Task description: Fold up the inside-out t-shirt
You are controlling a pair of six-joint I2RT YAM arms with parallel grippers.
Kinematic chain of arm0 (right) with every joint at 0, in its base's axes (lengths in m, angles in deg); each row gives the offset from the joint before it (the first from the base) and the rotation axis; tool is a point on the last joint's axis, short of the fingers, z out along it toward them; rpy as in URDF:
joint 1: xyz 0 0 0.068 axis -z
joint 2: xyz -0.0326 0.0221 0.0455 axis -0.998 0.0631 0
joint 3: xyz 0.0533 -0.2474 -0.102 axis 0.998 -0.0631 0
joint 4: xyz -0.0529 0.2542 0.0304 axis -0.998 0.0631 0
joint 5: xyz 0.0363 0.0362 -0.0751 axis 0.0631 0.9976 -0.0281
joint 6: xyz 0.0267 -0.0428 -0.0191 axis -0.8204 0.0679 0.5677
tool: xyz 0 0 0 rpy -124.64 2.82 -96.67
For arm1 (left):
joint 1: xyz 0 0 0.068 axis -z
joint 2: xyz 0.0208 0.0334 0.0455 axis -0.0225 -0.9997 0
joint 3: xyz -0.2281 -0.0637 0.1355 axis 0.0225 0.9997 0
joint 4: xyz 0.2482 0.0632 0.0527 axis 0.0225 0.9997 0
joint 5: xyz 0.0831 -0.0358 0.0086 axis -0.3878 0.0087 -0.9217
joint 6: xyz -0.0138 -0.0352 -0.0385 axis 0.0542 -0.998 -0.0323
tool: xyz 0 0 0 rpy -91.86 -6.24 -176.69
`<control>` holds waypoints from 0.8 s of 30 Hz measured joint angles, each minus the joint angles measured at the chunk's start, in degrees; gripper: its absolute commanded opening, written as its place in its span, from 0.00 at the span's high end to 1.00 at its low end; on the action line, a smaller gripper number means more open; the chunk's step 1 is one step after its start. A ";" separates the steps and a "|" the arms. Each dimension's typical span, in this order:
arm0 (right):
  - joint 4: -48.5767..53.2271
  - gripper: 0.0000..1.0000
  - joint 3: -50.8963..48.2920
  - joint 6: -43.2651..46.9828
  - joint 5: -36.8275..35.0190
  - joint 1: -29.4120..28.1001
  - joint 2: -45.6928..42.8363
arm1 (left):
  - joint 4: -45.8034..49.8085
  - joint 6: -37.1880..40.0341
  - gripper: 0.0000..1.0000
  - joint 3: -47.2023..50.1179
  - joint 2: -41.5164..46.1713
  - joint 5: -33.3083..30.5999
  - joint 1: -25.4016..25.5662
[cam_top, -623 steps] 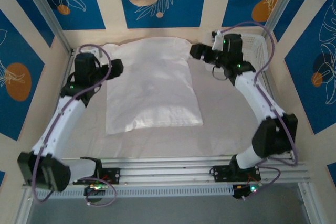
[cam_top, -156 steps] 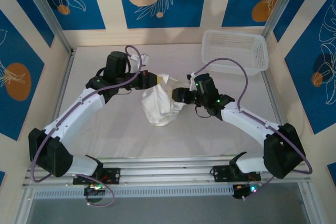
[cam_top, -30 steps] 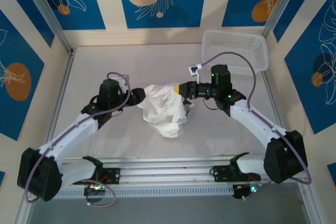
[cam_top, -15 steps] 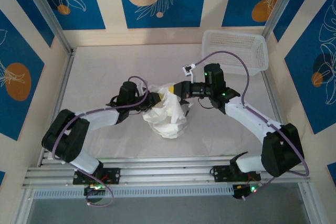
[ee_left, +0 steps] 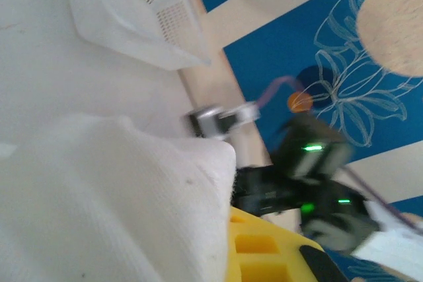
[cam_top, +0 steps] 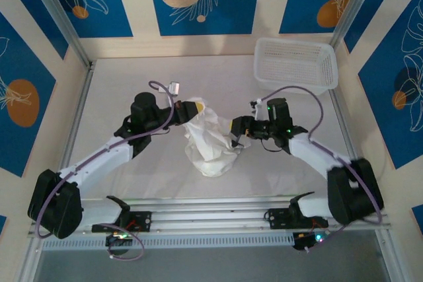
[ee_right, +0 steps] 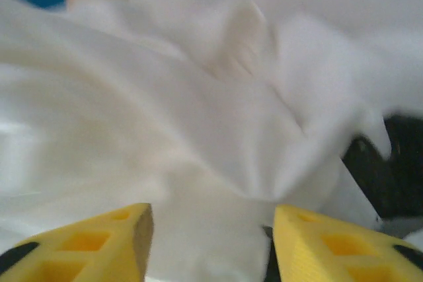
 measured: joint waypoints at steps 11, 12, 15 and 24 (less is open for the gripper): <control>-5.11 0.49 8.07 14.14 -3.82 -9.22 0.72 | 5.09 5.25 1.00 0.15 0.42 0.94 0.74; -4.90 0.46 9.53 12.87 -3.17 -9.29 3.41 | 5.40 5.46 1.00 0.15 0.72 0.90 0.74; -4.57 0.31 12.79 9.53 -1.88 -9.75 8.66 | 6.19 6.12 1.00 0.15 1.64 0.68 0.76; -8.94 0.35 10.97 -5.99 -2.49 -12.55 10.95 | 7.76 6.97 1.00 0.17 2.71 -0.63 1.01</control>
